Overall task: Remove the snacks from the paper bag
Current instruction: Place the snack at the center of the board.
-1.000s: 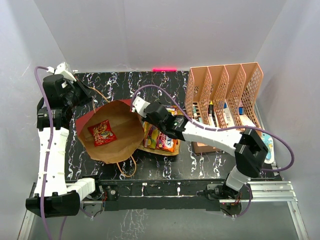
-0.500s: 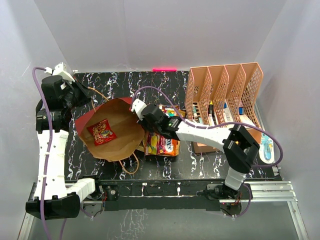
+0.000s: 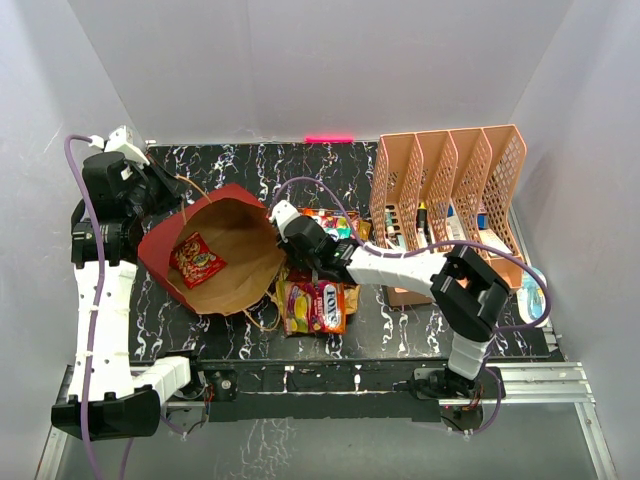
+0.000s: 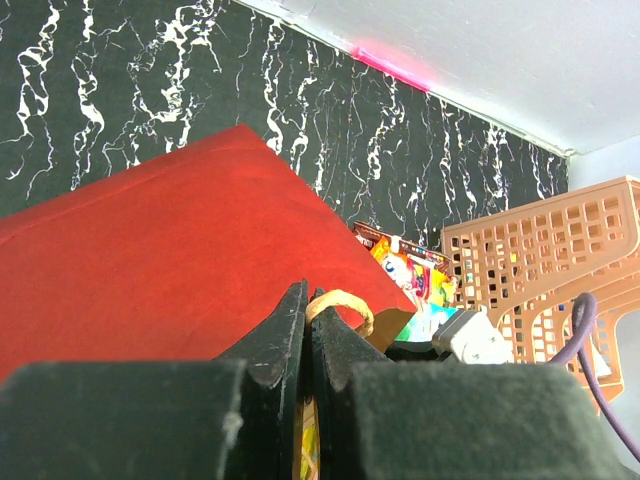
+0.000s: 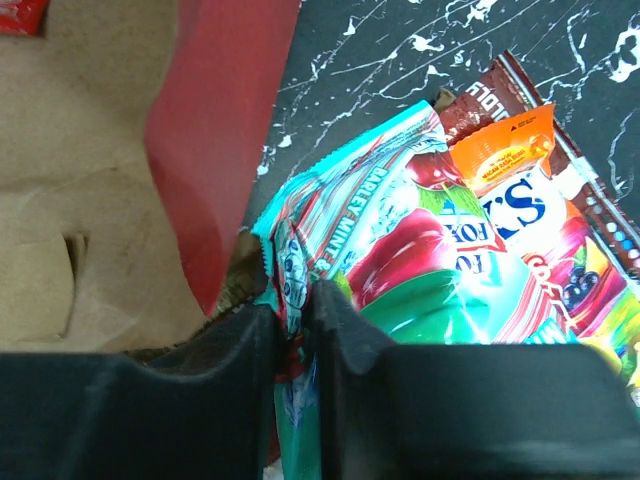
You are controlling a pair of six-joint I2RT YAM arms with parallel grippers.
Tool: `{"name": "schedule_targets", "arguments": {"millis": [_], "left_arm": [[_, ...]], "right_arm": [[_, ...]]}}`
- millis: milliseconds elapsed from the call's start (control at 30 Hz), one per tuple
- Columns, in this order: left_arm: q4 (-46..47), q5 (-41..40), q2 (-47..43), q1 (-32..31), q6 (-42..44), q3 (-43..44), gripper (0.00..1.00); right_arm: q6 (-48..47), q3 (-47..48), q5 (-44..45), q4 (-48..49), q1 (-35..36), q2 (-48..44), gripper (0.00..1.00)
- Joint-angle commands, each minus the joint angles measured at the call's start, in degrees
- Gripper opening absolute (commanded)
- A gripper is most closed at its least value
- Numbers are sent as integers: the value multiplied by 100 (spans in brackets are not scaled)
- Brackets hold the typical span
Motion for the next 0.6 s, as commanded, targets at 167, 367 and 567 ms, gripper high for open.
{"name": "schedule_targets", "arguments": {"millis": [167,367,567], "left_arm": [[-16,16,-154,-7,35,99,0],[47,101,-126,-4,3,84,0],[117,242,-115,-5,3,38,0]], "right_arm": [[-526,-31,-196,-64,-117,-761,55],[-830,226,-678,-606,-116,-1295,72],[-1515,-372,-1572,-353,-98,-2116,81]]}}
